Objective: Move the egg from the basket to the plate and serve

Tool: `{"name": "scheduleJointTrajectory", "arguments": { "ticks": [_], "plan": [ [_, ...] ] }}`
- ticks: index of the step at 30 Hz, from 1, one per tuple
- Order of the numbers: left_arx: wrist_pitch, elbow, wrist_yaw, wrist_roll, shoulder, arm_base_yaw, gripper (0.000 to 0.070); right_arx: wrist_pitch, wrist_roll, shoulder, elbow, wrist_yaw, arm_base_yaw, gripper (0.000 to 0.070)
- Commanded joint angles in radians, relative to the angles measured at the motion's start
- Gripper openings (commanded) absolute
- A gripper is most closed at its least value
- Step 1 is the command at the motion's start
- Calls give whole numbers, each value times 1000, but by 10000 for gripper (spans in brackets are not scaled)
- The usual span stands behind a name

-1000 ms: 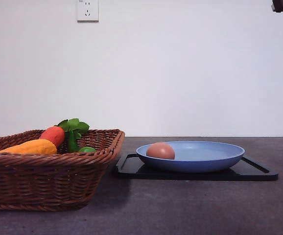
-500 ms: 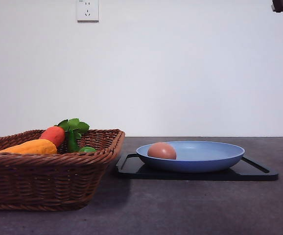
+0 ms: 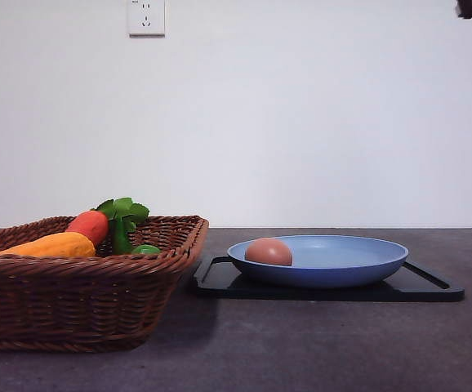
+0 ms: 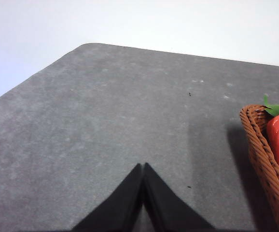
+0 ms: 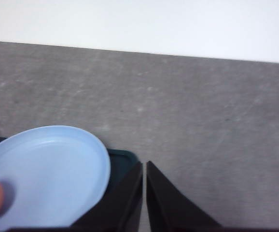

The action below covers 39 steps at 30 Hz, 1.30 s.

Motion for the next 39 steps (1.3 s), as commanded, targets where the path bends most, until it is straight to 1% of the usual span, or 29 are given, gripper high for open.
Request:
{"name": "scheduleJointTrajectory", "arguments": {
  "ticks": [1,4,6,8,10,13,17,22,25,28,35,39],
  "plan": [
    [-12,-23,-5,-5,-2,2,0,5,-64,-70,-1,35,-13,0],
    [-12,-23,-5,-5,-2,2,0,28,-104,-192,-50,17,-73,0],
    [-11,-23,-5,-5,-2,2,0,61,-104,-278,-104,-56,-136,0],
    [-12,-23,-5,-5,-2,2,0,94,-103,-361,-170,-162,-212,0],
    [-12,-23,-5,-5,-2,2,0,122,-103,-437,-235,-245,-288,0],
    [-12,-23,-5,-5,-2,2,0,128,-103,-530,-316,-323,-382,0],
    [-12,-23,-5,-5,-2,2,0,128,-102,-608,-400,-418,-464,0],
    [-11,-23,-5,-5,-2,2,0,128,-102,-619,-460,-496,-512,0],
    [-12,-23,-5,-5,-2,2,0,129,-102,-619,-480,-518,-524,0],
    [-12,-23,-5,-5,-2,2,0,126,-102,-619,-499,-517,-528,0],
    [-12,-23,-5,-5,-2,2,0,16,-102,-619,-500,-515,-528,0],
    [-11,-23,-5,-5,-2,2,0,1,-103,-619,-500,-514,-528,0]
  ]
}}
